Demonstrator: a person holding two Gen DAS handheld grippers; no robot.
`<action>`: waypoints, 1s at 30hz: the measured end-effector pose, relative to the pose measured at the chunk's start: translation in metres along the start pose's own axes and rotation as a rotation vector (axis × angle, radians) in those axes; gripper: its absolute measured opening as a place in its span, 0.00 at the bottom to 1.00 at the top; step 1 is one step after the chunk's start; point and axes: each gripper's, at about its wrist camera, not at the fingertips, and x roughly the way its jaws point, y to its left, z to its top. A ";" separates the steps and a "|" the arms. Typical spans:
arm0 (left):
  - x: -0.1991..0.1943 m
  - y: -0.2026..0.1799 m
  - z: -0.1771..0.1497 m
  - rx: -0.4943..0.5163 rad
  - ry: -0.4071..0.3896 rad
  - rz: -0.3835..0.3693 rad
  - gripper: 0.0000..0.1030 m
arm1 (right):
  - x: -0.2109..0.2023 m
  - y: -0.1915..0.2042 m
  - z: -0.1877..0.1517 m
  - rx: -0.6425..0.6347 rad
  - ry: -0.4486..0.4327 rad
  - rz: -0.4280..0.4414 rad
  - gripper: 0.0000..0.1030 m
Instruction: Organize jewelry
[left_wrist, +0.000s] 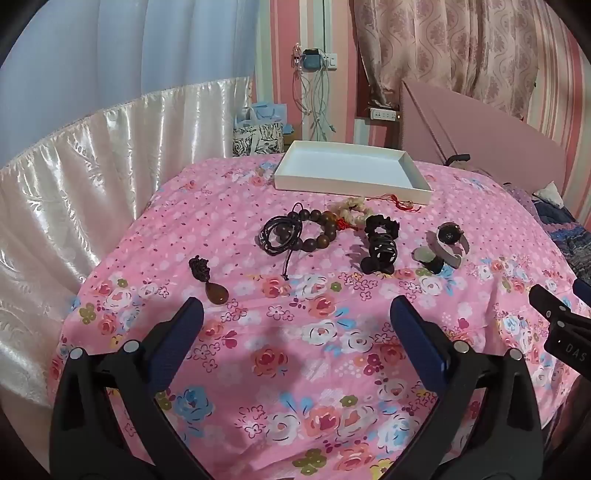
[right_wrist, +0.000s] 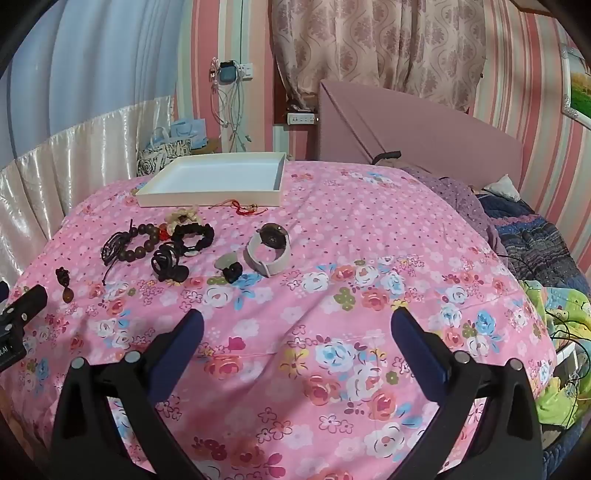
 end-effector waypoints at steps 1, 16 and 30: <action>0.000 0.000 0.000 -0.001 0.001 -0.002 0.97 | 0.000 0.000 0.000 0.000 -0.002 -0.001 0.98; 0.000 -0.001 0.000 0.006 0.004 0.004 0.97 | 0.000 0.001 0.000 -0.004 -0.004 -0.002 0.98; 0.002 0.002 0.000 0.004 0.002 0.003 0.97 | 0.001 0.003 0.000 -0.007 -0.006 -0.006 0.98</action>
